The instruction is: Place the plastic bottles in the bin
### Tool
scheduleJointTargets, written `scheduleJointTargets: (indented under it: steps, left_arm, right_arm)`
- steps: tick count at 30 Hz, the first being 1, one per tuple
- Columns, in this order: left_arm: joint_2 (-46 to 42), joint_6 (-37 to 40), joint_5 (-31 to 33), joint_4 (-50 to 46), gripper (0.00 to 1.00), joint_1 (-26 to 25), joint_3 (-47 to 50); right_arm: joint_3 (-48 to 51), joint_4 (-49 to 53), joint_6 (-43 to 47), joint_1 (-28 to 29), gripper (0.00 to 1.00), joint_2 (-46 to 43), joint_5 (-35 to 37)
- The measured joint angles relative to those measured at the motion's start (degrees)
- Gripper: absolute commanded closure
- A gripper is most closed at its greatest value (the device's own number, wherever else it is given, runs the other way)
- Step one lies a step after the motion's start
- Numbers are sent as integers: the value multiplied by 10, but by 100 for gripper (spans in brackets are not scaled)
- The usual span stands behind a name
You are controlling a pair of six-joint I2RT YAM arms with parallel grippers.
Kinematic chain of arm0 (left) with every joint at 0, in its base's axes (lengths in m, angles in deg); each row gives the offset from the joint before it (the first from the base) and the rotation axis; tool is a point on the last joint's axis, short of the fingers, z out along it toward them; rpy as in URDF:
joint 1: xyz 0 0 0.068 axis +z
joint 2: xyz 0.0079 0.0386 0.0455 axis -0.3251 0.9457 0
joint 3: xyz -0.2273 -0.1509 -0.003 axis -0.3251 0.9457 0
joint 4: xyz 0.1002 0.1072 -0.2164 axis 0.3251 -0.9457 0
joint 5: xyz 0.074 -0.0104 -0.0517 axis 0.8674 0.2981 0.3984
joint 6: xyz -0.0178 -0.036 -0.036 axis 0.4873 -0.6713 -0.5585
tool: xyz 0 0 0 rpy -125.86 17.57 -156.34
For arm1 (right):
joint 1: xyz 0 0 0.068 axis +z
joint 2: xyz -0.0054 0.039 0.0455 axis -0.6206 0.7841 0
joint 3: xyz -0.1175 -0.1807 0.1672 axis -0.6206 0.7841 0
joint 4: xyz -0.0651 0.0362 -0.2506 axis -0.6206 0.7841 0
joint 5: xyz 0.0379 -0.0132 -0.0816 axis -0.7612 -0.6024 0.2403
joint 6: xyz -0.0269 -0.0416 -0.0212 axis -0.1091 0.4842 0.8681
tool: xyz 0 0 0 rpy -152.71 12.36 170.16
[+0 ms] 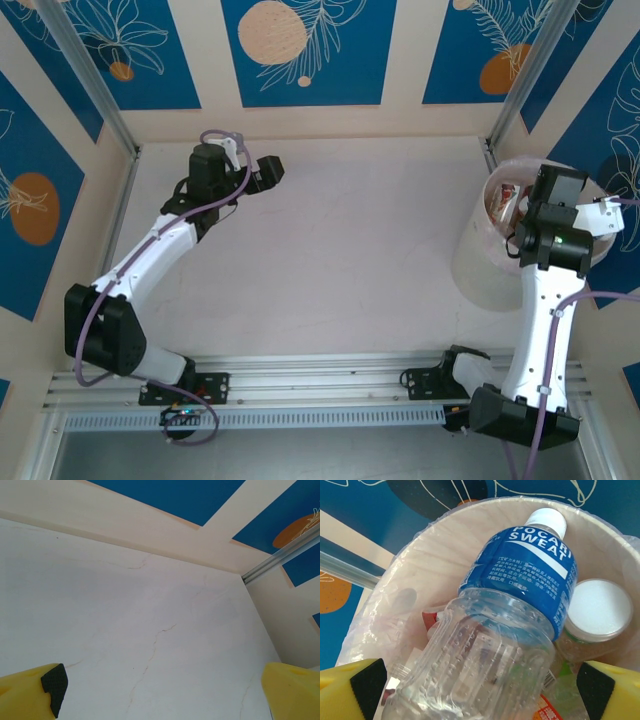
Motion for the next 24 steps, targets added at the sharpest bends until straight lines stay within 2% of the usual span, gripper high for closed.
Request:
scheduleJointTargets:
  steps: [7,11,13,16,21,24]
  left_arm:
    - [10,0,-4,-2,0,0,-3]
    - [12,0,-4,-3,0,0,-3]
    - [14,-2,-6,-4,0,0,-5]
    - [16,-3,-6,-6,0,0,-9]
    - [24,-3,-7,-12,0,0,-20]
    - [28,-4,-9,-15,0,0,-20]
  right_arm:
    - [-42,16,30,52,1,-27,-47]
    - [-49,-15,74,74,0,-58,-97]
    - [-49,-33,105,75,0,-67,-96]
    - [-52,-49,157,57,0,-58,-66]
    - [-61,-58,209,-24,0,34,-38]
    - [-30,-63,220,-40,0,74,-28]
